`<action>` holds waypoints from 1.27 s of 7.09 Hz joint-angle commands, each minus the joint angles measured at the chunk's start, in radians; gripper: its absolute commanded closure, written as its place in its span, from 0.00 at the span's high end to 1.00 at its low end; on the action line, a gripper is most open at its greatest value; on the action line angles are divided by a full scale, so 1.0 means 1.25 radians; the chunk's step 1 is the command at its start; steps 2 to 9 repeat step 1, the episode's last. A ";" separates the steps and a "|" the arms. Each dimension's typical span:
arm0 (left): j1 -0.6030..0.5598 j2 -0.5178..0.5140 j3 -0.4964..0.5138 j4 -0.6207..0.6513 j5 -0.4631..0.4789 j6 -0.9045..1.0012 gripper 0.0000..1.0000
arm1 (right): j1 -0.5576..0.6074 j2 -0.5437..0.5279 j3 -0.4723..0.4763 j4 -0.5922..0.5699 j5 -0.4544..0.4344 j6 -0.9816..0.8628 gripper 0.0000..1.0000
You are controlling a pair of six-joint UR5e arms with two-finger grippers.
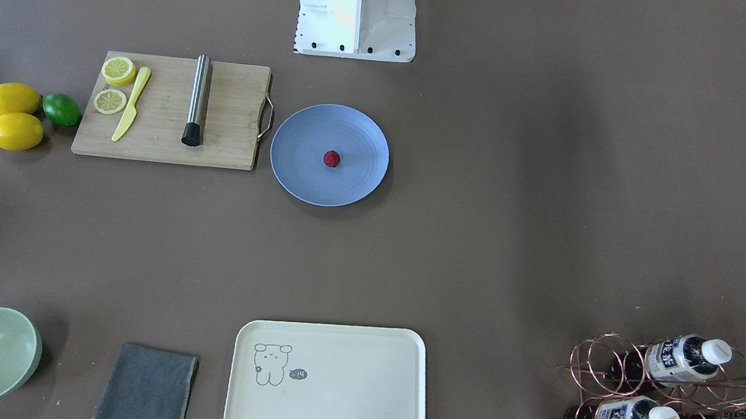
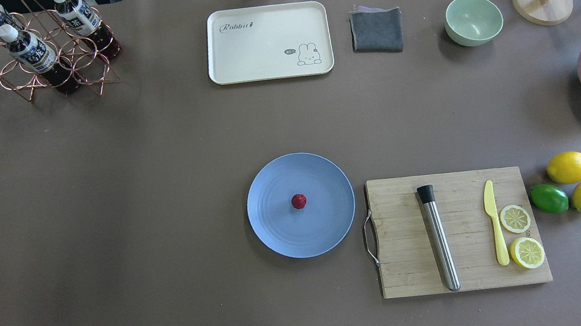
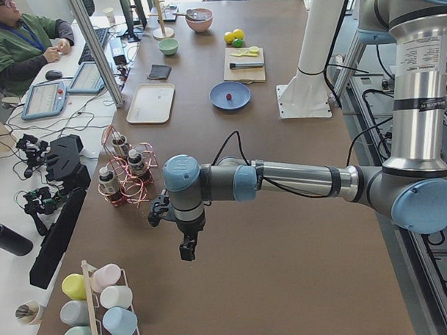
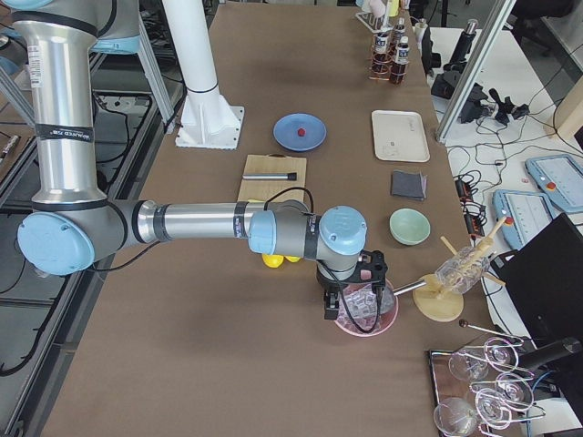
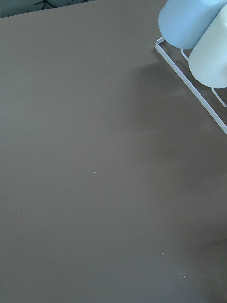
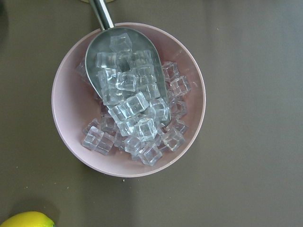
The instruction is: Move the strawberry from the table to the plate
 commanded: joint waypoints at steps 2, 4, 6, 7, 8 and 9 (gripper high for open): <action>0.000 0.001 0.001 0.000 0.000 0.000 0.98 | 0.000 0.000 0.000 0.000 -0.001 0.000 1.00; 0.000 0.001 0.001 0.000 0.000 0.000 0.98 | 0.000 0.000 0.000 0.000 -0.001 0.000 1.00; 0.000 0.001 0.001 0.000 0.000 0.000 0.98 | 0.000 0.000 0.000 0.000 -0.001 0.000 1.00; 0.000 0.001 0.001 0.000 0.000 0.000 0.98 | 0.000 0.000 0.000 0.000 -0.001 0.000 1.00; 0.000 0.001 0.001 0.000 0.000 0.000 0.98 | 0.000 0.000 0.000 0.000 -0.001 0.000 1.00; 0.000 0.001 0.001 0.000 0.000 0.000 0.98 | 0.000 0.000 0.000 0.000 -0.001 0.000 1.00</action>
